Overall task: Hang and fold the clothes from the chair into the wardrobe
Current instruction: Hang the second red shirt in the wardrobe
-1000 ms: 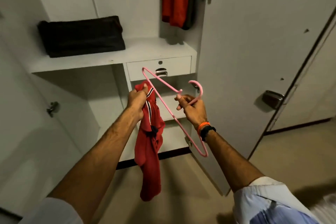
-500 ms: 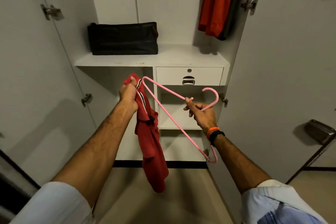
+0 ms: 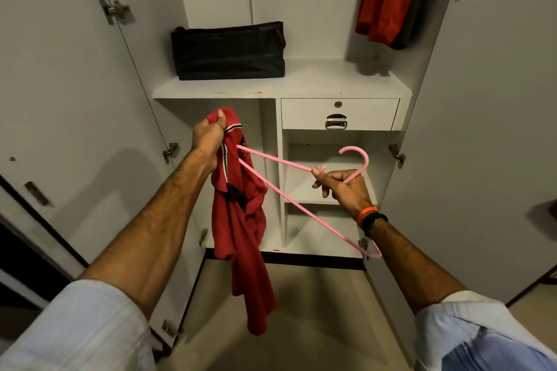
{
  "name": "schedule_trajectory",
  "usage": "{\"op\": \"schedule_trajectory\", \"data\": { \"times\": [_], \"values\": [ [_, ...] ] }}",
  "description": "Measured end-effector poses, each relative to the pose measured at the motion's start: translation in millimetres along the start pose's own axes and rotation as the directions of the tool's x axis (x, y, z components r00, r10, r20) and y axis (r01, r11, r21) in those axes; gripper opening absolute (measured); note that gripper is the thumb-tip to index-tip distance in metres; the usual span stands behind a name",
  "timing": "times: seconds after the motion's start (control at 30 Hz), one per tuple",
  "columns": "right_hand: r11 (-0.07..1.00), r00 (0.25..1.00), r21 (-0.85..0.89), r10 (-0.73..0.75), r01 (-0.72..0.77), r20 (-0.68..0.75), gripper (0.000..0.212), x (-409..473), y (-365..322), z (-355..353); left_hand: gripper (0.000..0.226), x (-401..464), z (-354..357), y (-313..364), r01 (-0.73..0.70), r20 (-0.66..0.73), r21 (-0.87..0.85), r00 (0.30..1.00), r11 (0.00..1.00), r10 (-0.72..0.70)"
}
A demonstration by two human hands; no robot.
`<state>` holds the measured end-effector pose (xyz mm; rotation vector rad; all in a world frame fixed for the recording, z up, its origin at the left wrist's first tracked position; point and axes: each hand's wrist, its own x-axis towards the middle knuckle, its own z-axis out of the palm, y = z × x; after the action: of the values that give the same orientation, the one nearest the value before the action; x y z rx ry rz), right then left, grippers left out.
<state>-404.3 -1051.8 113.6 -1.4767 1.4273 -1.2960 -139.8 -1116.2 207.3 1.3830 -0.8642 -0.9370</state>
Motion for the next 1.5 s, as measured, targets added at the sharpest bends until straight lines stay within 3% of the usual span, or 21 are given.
{"op": "schedule_trajectory", "data": {
  "times": [0.13,0.23,0.33,0.57,0.77,0.83,0.87,0.97,1.03,1.17,1.3,1.5],
  "values": [
    [1.0,1.0,-0.02,-0.019,0.019,0.007,0.032,1,-3,9,0.028,4,-3,2,-0.129,-0.01,0.271,0.991,0.954,0.137],
    [0.998,0.998,-0.037,-0.057,0.057,-0.011,0.03,2,-7,14,0.03,5,-5,7,-0.222,-0.036,0.523,0.959,0.823,0.281],
    [0.996,0.997,-0.041,-0.079,0.078,-0.011,0.028,4,-9,17,0.042,8,-10,11,-0.242,-0.051,0.671,0.928,0.701,0.369],
    [0.995,0.996,-0.046,-0.084,0.085,0.028,0.03,6,-13,26,0.052,-1,-13,18,-0.221,0.051,0.91,0.899,0.35,0.435],
    [0.993,0.996,-0.087,-0.071,0.075,0.048,0.026,6,-19,31,0.05,-4,-13,13,-0.255,0.216,0.966,0.873,0.03,0.438],
    [0.991,0.995,-0.109,-0.068,0.075,0.068,0.028,6,-18,30,0.049,-7,-13,13,-0.252,0.234,0.968,0.878,-0.012,0.419],
    [0.99,0.994,-0.121,-0.069,0.079,0.08,0.029,6,-17,30,0.051,-6,-12,12,-0.264,0.234,0.964,0.886,0.019,0.401],
    [0.985,0.99,-0.144,-0.077,0.094,0.118,0.03,6,-16,32,0.058,-6,-8,7,-0.325,0.22,0.892,0.919,0.314,0.328],
    [0.981,0.988,-0.164,-0.077,0.099,0.134,0.028,5,-19,35,0.055,-8,-2,5,-0.338,0.232,0.83,0.932,0.444,0.278],
    [0.963,0.977,-0.239,-0.076,0.123,0.197,0.031,9,-27,38,0.046,-21,14,6,-0.385,0.316,0.7,0.922,0.601,0.223],
    [0.924,0.954,-0.331,-0.096,0.192,0.285,0.039,11,-42,54,0.051,-34,44,9,-0.401,0.388,0.543,0.899,0.738,0.203],
    [0.96,0.958,-0.197,-0.146,0.197,0.246,0.04,16,-45,58,0.054,-46,64,34,-0.339,0.532,0.396,0.842,0.854,0.087]
  ]
}}
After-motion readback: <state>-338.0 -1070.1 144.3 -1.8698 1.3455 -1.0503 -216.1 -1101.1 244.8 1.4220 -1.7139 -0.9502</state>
